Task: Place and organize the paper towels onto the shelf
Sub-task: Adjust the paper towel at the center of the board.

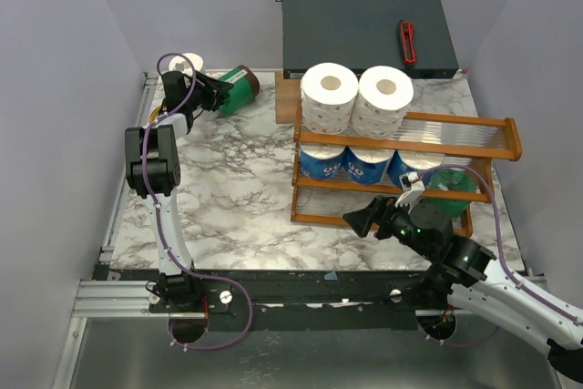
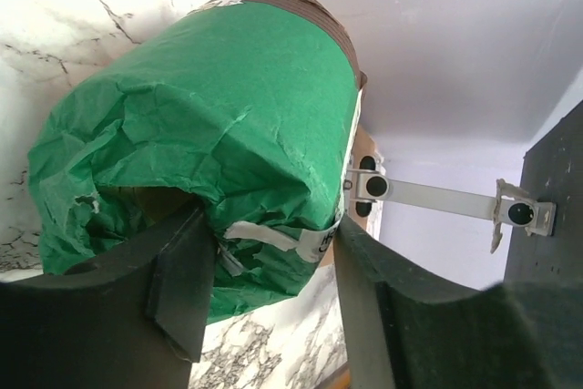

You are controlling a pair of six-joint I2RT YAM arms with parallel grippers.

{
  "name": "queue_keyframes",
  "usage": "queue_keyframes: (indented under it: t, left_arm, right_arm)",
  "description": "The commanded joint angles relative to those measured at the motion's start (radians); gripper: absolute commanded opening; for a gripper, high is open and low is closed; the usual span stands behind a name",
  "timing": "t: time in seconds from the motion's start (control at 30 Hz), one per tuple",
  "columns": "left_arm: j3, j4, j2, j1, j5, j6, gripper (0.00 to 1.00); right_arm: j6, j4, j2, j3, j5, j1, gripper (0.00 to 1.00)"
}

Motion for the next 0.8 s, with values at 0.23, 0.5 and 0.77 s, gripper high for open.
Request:
queue_keyframes:
  t: [0.23,0.5,0.77]
  left_arm:
    - [0.014,0.052,0.029,-0.006,0.003,-0.024,0.67]
    - [-0.010,0.098,0.023,-0.007,0.011,-0.043,0.45]
    - [-0.039,0.163,-0.007,-0.006,0.031,-0.072,0.29]
  right_arm:
    - [0.007,0.013,-0.005,-0.018,0.030,0.002,0.89]
    - [0.006,0.020,0.004,-0.021,0.033,0.002,0.89]
    - [0.002,0.028,0.011,-0.019,0.027,0.001,0.89]
